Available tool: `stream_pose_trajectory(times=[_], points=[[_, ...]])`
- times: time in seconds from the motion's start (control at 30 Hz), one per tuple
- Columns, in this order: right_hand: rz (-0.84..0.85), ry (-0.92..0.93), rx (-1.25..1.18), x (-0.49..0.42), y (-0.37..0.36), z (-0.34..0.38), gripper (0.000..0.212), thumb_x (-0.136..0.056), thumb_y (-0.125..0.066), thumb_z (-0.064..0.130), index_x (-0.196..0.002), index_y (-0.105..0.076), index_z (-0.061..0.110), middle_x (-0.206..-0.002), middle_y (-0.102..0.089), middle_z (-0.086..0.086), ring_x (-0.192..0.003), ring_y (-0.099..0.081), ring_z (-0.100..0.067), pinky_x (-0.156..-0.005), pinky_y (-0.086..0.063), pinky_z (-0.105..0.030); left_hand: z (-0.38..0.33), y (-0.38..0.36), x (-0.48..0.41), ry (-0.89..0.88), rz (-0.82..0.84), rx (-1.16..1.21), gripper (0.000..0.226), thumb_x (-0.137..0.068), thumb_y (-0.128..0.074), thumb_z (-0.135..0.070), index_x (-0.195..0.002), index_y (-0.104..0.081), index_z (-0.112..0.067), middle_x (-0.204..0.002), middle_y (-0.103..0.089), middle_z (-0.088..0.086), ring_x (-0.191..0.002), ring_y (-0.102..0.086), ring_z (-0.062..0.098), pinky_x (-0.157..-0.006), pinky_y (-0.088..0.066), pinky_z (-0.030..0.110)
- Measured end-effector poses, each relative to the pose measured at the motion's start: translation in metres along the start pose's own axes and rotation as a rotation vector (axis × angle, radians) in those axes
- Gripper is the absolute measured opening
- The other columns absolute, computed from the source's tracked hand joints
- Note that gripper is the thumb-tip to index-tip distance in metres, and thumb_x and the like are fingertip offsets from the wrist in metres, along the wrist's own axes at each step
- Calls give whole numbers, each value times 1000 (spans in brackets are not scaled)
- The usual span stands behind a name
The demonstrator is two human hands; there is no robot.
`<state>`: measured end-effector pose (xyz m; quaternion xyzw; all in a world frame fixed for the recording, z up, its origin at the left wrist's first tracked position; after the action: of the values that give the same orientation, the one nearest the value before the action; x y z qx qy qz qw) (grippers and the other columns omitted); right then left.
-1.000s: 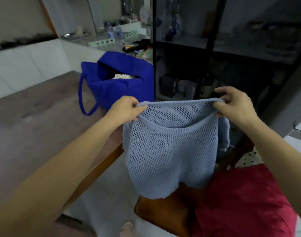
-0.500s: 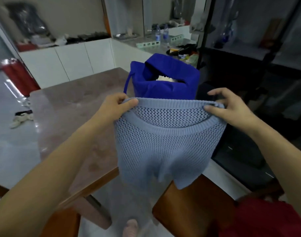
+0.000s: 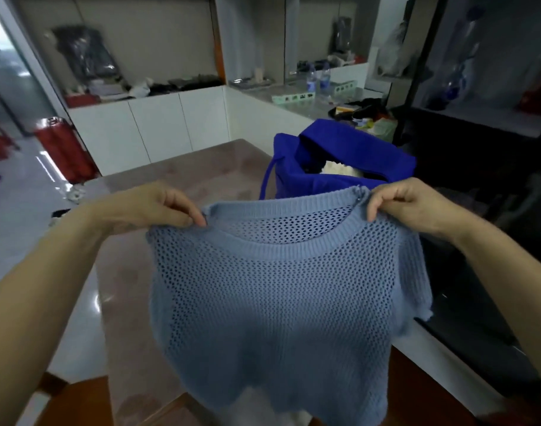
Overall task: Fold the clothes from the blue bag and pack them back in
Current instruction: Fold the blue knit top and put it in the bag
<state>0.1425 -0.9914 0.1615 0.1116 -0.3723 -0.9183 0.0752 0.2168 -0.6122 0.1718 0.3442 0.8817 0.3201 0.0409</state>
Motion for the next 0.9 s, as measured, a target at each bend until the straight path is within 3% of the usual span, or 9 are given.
stream_pose_trajectory(times=[0.1, 0.17, 0.23, 0.33, 0.47, 0.6, 0.67, 0.77, 0.9], points=[[19, 35, 96, -41, -12, 24, 42, -90, -54, -3, -84, -72, 35, -92, -62, 4, -83, -58, -10, -74, -43, -17, 9, 42, 8, 66, -46, -120, 72, -31, -74, -80, -91, -75, -40, -100, -71, -18, -92, -65, -2, -80, -49, 13], [55, 58, 264, -73, -21, 41, 35, -86, -61, 5, -96, -67, 38, -95, -52, 4, -84, -54, -13, -77, -44, -24, 14, 73, 10, 62, -120, -182, 64, -37, -76, -76, -95, -71, -48, -104, -69, -19, -95, -64, 0, -82, -50, 15], [98, 14, 541, -111, -33, 47, 38, -87, -57, 11, -114, -60, 38, -99, -44, 1, -85, -51, -19, -78, -44, -35, 27, 94, -3, 16, -202, -429, 44, -69, -80, -38, -107, -62, -51, -113, -59, -14, -104, -57, 9, -89, -42, 23], [144, -51, 845, -172, -65, 46, 45, -95, -42, 15, -133, -46, 38, -112, -39, -6, -81, -49, -25, -65, -39, -34, 76, 112, -31, 30, -295, -707, 64, -82, -54, 2, -133, -46, -37, -130, -51, 1, -118, -48, 21, -98, -37, 33], [256, -62, 963, -239, -117, 23, 34, -93, -44, 14, -119, -51, 34, -112, -40, -9, -81, -50, -28, -71, -48, -40, 169, 140, -61, 155, -300, -780, 64, -89, -43, -5, -135, -36, -48, -146, -44, 5, -124, -49, 30, -101, -41, 44], [26, 19, 1010, -296, -155, 13, 29, -91, -49, 12, -119, -54, 11, -114, -41, -20, -101, -45, -37, -67, -36, -40, 230, 159, -98, 228, -299, -910, 63, -93, -42, -12, -143, -25, -45, -143, -44, 12, -118, -51, 35, -97, -43, 47], [-53, 11, 1020, -323, -173, 6, 38, -93, -46, 12, -131, -46, 6, -126, -37, -25, -113, -39, -40, -79, -36, -46, 250, 165, -117, 213, -384, -919, 58, -95, -43, -18, -145, -25, -42, -137, -45, 15, -114, -52, 39, -95, -44, 51], [93, -149, 999, -348, -210, -21, 62, -96, -47, 29, -149, -16, 29, -154, -2, -20, -138, -13, -40, -108, -21, -50, 280, 153, -140, 269, -471, -941, 56, -97, -46, -30, -148, -22, -36, -139, -36, 18, -118, -43, 42, -96, -40, 54], [318, -248, 932, -320, -281, -67, 72, -93, -42, 54, -149, 2, 41, -157, 15, -12, -145, 3, -33, -116, -9, -48, 308, 66, -143, 385, -298, -777, 82, -91, -55, -34, -151, 0, -30, -155, -6, 19, -136, -19, 44, -106, -30, 57]])
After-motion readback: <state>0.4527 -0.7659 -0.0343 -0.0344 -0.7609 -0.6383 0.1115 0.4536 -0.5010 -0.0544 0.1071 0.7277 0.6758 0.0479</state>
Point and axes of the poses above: each hand's wrist, its own x-axis away from the middle knuckle, its own y-axis out of the back of the hand, z = x × y, the point moved 4 cm from there along -x, towards the middle knuckle
